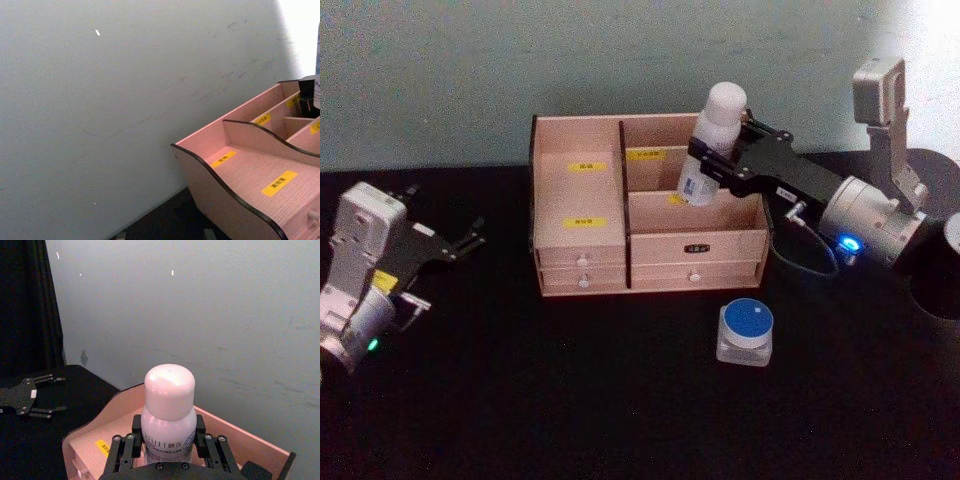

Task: Pick up the facial cleanser and watermelon frost from the table and place them into the tiered storage box.

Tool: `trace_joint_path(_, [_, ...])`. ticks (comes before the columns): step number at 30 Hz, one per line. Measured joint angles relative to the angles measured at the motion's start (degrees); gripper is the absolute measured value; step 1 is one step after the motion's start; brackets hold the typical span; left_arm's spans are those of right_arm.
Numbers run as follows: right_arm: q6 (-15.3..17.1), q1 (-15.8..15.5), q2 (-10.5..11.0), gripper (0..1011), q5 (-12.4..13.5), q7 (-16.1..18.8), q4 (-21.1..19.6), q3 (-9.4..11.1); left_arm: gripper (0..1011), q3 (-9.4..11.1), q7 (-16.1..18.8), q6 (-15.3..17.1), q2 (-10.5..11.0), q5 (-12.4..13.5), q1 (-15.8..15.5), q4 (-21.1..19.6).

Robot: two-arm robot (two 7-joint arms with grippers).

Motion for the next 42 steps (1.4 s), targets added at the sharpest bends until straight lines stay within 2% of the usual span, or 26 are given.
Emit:
trace_joint_path(26, [-1.29, 7.24, -4.05, 596, -2.67, 1.66, 9.37, -1.95, 1001, 0.0, 0.0, 0.0, 0.0, 0.0, 0.0, 0.0])
trace_joint_path(42, [-2.12, 10.4, -6.22, 596, -4.01, 2.27, 14.54, -2.61, 1002, 0.0, 0.0, 0.0, 0.0, 0.0, 0.0, 0.0])
